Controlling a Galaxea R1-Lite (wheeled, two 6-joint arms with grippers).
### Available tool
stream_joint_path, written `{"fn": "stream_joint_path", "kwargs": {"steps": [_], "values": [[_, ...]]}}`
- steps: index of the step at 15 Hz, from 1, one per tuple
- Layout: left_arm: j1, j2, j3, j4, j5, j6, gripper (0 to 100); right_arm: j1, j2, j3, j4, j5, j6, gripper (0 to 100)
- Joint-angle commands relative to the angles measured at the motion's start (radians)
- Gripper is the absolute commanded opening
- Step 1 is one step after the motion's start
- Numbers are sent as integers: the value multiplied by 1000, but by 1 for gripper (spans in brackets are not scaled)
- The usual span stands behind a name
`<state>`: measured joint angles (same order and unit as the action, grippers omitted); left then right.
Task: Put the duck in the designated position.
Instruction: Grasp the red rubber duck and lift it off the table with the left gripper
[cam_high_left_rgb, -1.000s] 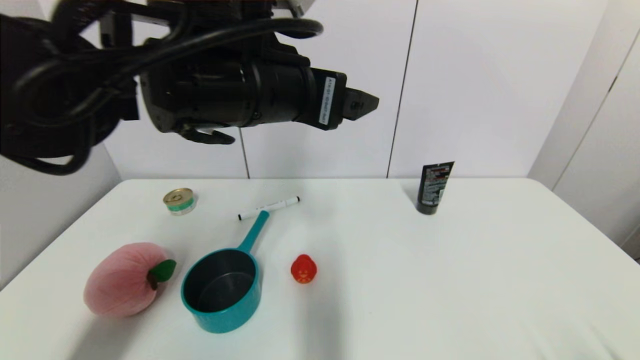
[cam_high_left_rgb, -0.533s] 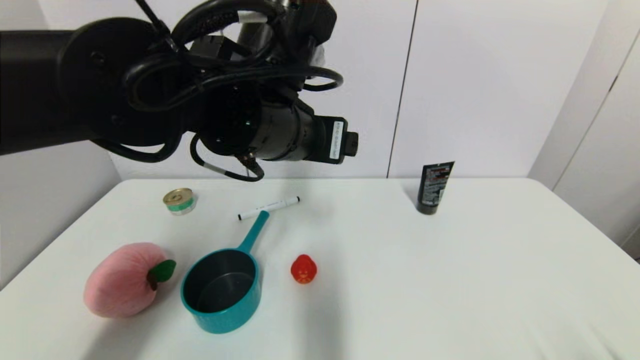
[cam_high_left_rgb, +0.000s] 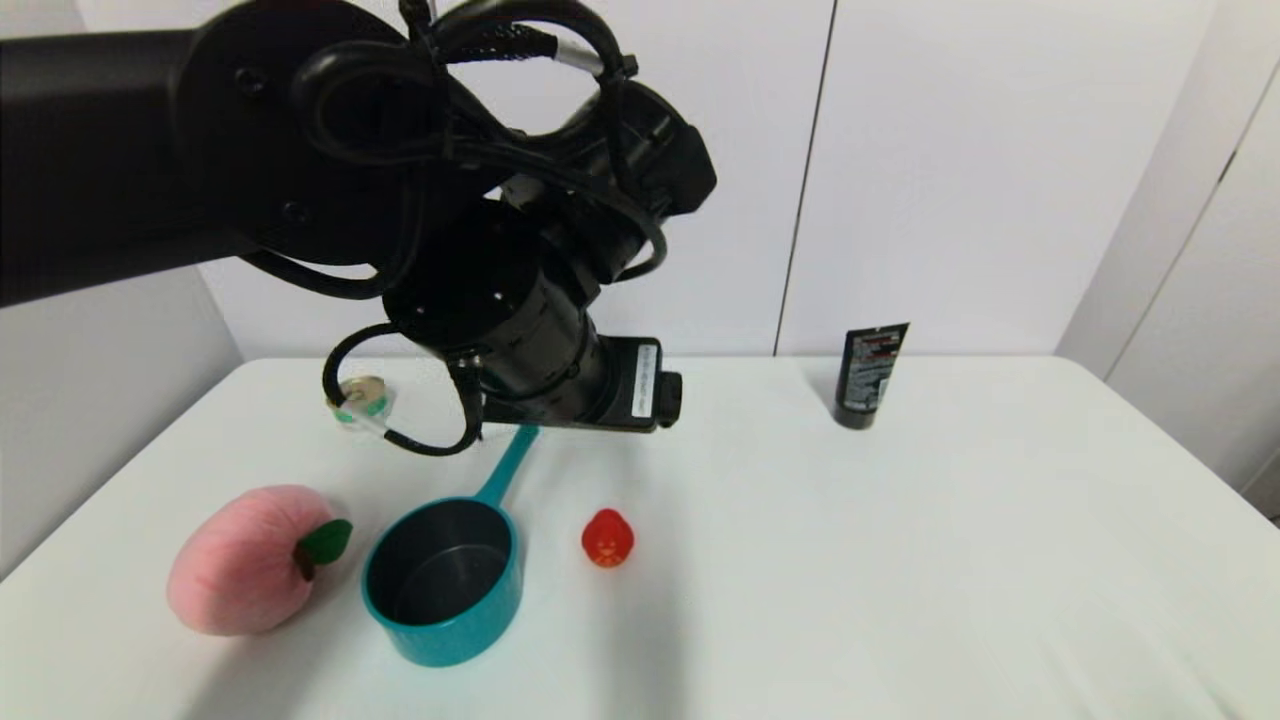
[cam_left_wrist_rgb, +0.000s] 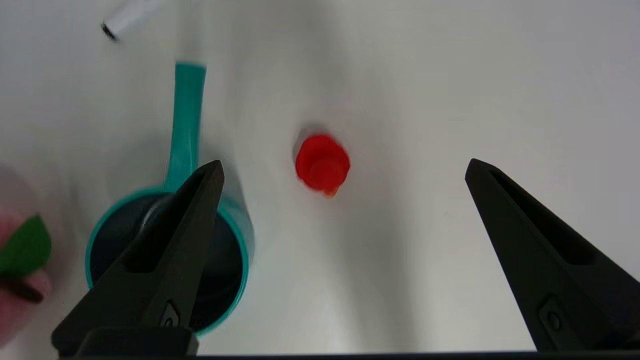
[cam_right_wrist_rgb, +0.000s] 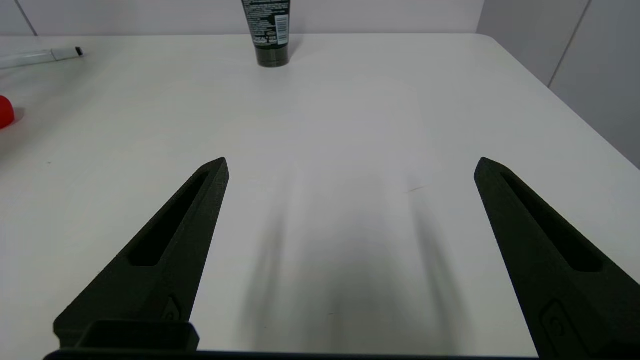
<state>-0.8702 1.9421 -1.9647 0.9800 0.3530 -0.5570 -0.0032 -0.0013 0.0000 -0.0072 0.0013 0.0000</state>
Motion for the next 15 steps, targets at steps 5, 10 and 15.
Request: {"fn": "stream_joint_path", "kwargs": {"steps": [5,10,15], "values": [[-52,74,6,108,-65,-37,100,0,1,0,0,0,0,100],[-53,136,36,98,-42,17,100,0,1,0,0,0,0,100],[-52,158,127,65,46,19,100,0,1,0,0,0,0,100]]}}
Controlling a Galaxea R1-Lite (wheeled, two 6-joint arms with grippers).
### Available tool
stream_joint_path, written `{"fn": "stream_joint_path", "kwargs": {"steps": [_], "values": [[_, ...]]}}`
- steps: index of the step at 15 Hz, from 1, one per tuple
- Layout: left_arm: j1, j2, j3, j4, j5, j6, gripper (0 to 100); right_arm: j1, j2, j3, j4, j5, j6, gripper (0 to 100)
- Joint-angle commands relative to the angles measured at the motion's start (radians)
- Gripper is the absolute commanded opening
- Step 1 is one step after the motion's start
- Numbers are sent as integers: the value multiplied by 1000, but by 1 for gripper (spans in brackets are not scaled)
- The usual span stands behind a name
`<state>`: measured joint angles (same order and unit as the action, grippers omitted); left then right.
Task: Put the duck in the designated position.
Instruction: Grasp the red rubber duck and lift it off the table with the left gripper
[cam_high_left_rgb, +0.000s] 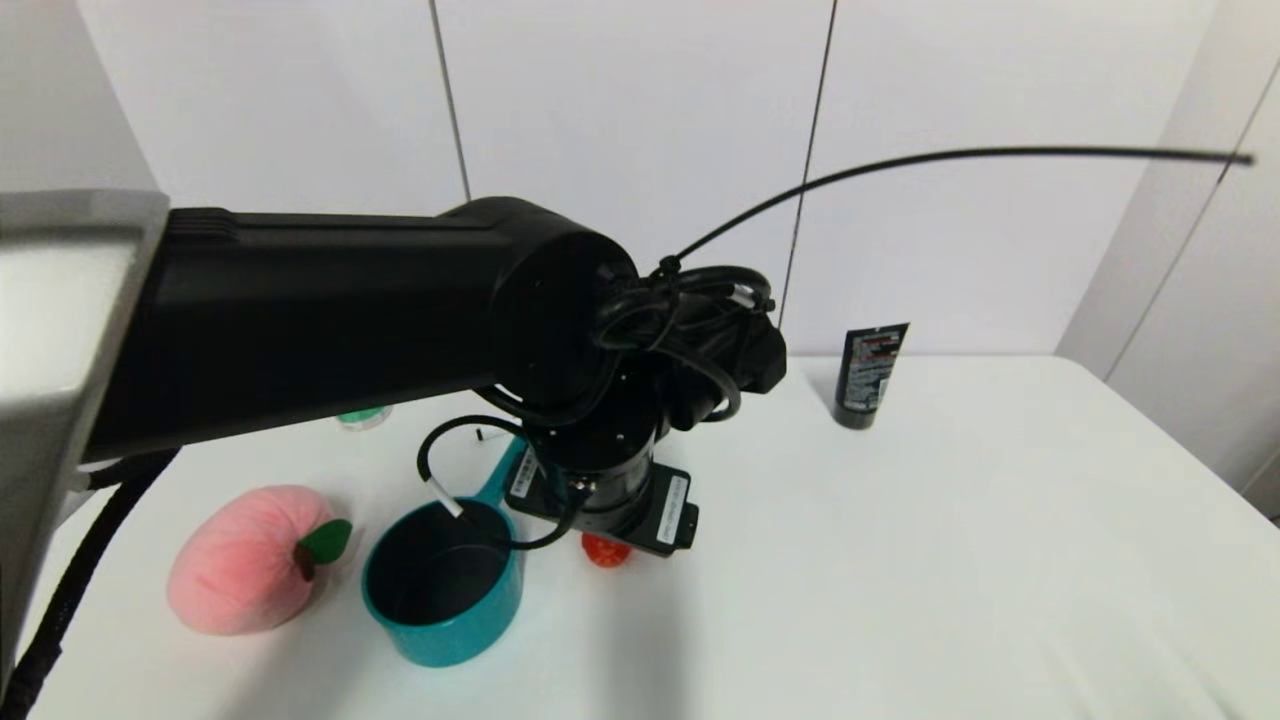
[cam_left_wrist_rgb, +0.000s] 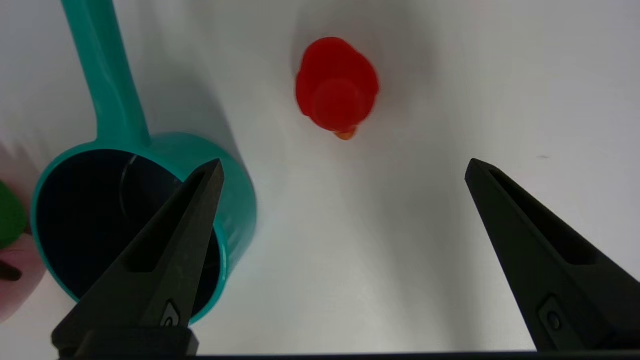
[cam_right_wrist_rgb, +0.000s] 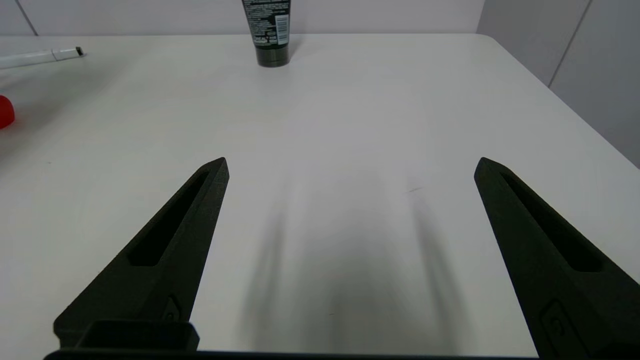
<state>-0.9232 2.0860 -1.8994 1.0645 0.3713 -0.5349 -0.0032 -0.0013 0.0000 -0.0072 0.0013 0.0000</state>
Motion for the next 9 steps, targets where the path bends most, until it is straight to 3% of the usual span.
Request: {"fn": "stream_joint_path", "kwargs": {"steps": [1,9], "values": [[1,17,83,-46,28,-4,100,0,1,0,0,0,0,100],[15,40,108,-133,-22,-10,100,0,1,0,0,0,0,100]]}}
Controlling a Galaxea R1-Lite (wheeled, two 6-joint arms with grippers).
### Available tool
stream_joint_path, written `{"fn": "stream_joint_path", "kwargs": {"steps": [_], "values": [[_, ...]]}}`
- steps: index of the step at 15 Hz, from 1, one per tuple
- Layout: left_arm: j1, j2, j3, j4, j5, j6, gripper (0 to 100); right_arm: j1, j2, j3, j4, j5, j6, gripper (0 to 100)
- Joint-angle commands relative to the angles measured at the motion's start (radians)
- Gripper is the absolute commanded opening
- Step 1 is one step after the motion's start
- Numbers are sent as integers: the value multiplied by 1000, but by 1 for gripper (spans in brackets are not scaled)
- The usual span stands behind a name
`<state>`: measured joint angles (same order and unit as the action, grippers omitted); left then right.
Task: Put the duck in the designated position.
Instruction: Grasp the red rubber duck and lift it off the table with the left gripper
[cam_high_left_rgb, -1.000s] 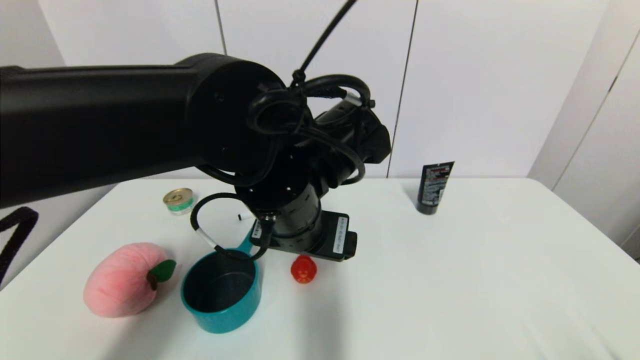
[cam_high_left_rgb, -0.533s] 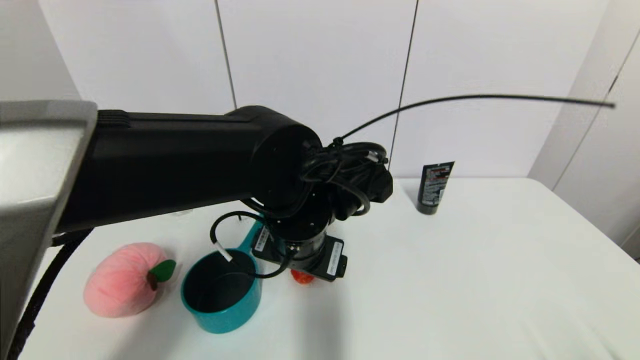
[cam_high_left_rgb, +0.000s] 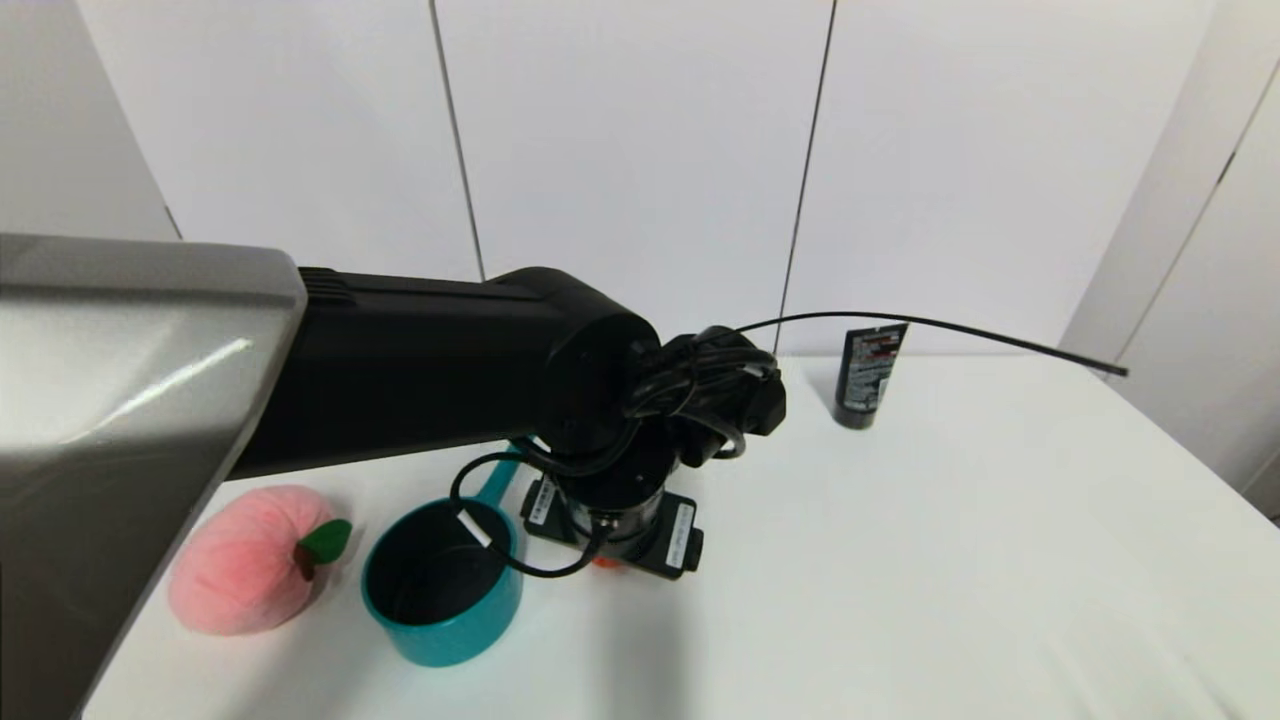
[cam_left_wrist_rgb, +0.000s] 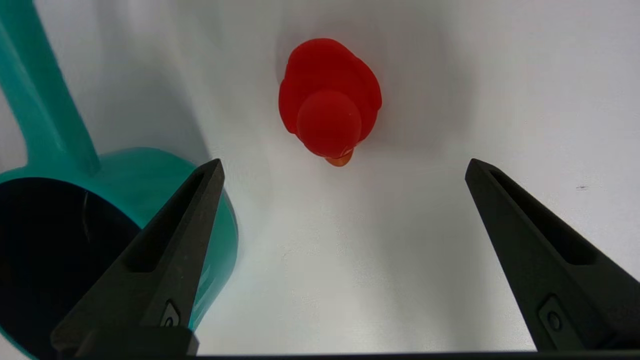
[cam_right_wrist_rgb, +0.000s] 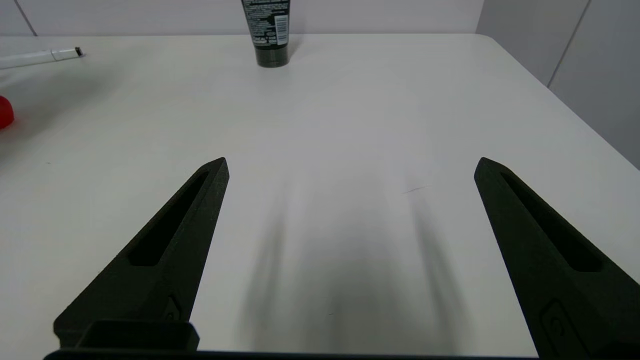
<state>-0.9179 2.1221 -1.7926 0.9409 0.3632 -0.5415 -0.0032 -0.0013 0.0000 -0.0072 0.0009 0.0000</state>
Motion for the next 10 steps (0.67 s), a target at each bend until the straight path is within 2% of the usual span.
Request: {"fn": "stream_joint_path", "kwargs": {"steps": [1,10], "values": [[16,4,4,-13,-15,-3,100,0,1,0,0,1,0,100],[53,38,5,-30,-17,-5,100,0,1,0,0,1,0,100]]}}
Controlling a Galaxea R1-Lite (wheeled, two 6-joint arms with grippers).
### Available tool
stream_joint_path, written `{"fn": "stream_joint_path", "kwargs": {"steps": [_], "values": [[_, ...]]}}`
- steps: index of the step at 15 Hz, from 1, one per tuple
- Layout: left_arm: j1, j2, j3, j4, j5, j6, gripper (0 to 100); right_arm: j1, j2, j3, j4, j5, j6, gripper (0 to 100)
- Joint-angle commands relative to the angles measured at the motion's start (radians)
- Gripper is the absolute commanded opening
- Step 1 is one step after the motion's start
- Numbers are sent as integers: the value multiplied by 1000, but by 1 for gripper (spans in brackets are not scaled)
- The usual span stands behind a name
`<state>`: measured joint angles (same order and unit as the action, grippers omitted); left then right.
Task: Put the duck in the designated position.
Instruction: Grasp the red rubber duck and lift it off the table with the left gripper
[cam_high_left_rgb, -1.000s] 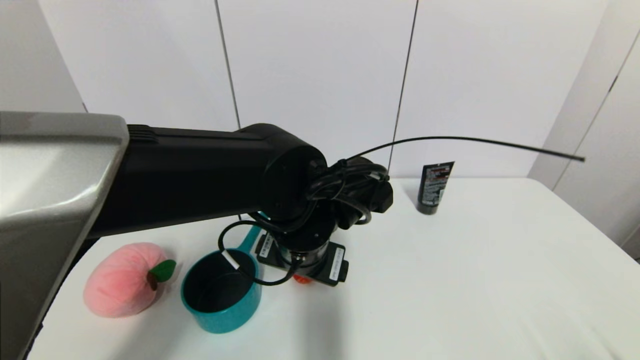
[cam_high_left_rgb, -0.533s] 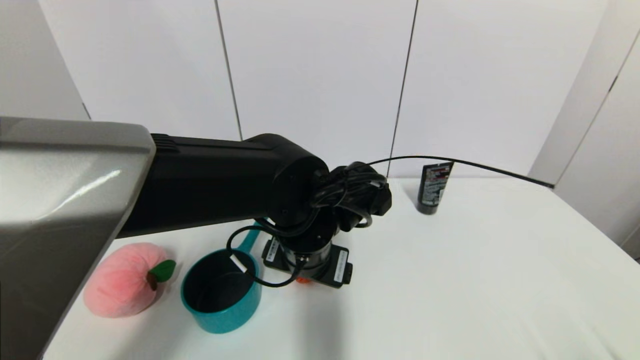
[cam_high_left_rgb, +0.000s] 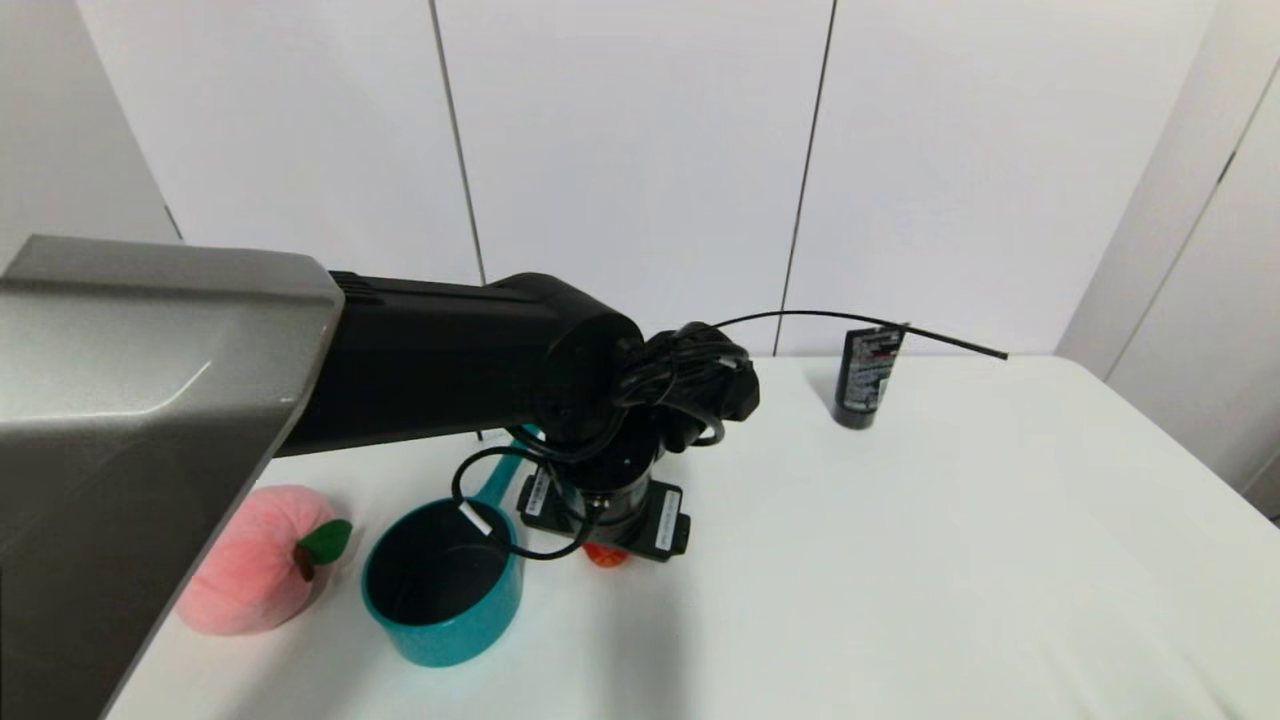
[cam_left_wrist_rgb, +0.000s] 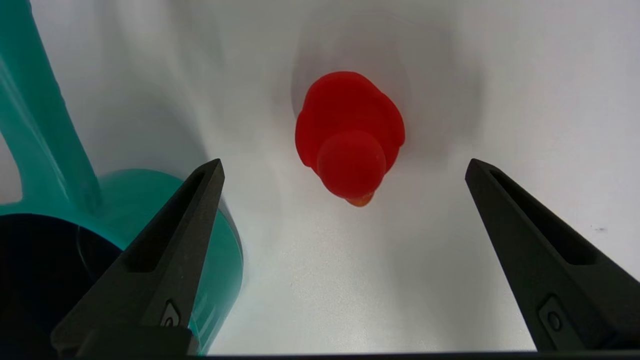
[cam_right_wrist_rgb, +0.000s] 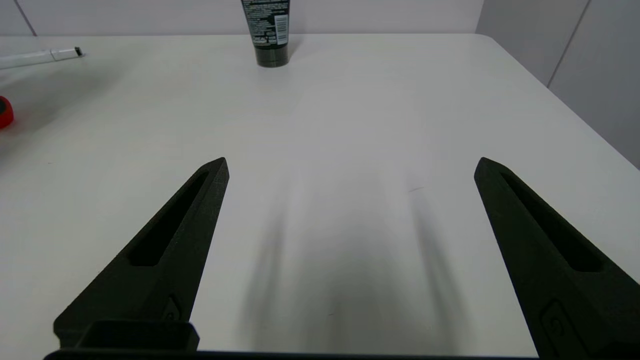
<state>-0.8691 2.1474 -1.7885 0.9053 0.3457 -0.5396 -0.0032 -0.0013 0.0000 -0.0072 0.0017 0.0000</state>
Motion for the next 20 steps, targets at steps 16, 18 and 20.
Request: {"fn": "stream_joint_path", "kwargs": {"steps": [16,18,20], "values": [[15,48,-5,-23,-47,-10,100,0,1,0,0,0,0,100],[24,48,-5,-22,-47,-8,100,0,1,0,0,0,0,100],[30,48,-5,-23,-48,-7,100,0,1,0,0,0,0,100]]}}
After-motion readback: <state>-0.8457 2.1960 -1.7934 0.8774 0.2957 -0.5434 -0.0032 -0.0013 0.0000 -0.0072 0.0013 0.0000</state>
